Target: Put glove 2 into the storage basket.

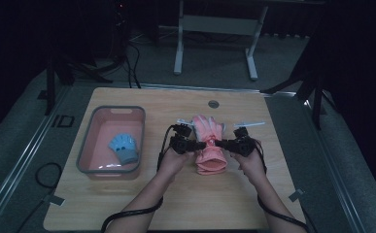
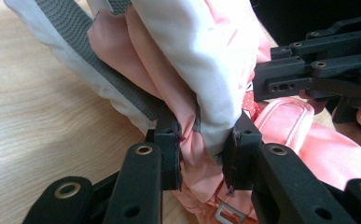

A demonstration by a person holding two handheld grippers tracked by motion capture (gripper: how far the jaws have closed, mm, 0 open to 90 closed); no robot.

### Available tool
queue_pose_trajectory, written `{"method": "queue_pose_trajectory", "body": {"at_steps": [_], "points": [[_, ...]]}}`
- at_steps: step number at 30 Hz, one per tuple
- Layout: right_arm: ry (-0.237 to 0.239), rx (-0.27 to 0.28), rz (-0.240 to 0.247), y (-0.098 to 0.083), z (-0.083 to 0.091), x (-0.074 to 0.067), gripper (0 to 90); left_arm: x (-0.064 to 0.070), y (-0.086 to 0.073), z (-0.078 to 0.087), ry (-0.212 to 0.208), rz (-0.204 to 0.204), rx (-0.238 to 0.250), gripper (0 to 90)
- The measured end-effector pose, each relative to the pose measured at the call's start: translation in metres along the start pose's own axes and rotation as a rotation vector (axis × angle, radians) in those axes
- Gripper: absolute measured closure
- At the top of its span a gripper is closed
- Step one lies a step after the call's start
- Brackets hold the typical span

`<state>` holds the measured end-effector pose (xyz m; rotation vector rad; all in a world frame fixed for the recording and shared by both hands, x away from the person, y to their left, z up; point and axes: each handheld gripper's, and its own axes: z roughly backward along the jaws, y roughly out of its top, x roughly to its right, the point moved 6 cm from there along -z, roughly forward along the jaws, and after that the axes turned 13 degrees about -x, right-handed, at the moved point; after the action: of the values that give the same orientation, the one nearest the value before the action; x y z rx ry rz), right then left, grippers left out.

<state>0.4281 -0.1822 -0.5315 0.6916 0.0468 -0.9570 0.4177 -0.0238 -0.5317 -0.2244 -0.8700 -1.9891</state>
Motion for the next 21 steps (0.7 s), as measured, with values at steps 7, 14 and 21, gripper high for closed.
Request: {"method": "queue_pose_trajectory", "body": {"at_steps": [7, 14, 21], "points": [[0.005, 0.028, 0.019, 0.019, 0.011, -0.019, 79.9, 0.001, 0.007, 0.030, 0.016, -0.025, 0.014, 71.7], [0.018, 0.052, 0.046, 0.038, 0.016, -0.041, 79.9, -0.002, 0.009, 0.061, 0.039, -0.031, 0.036, 71.6], [0.036, 0.066, 0.072, 0.058, 0.016, -0.064, 79.9, -0.009, 0.008, 0.091, 0.065, -0.030, 0.055, 71.6]]}}
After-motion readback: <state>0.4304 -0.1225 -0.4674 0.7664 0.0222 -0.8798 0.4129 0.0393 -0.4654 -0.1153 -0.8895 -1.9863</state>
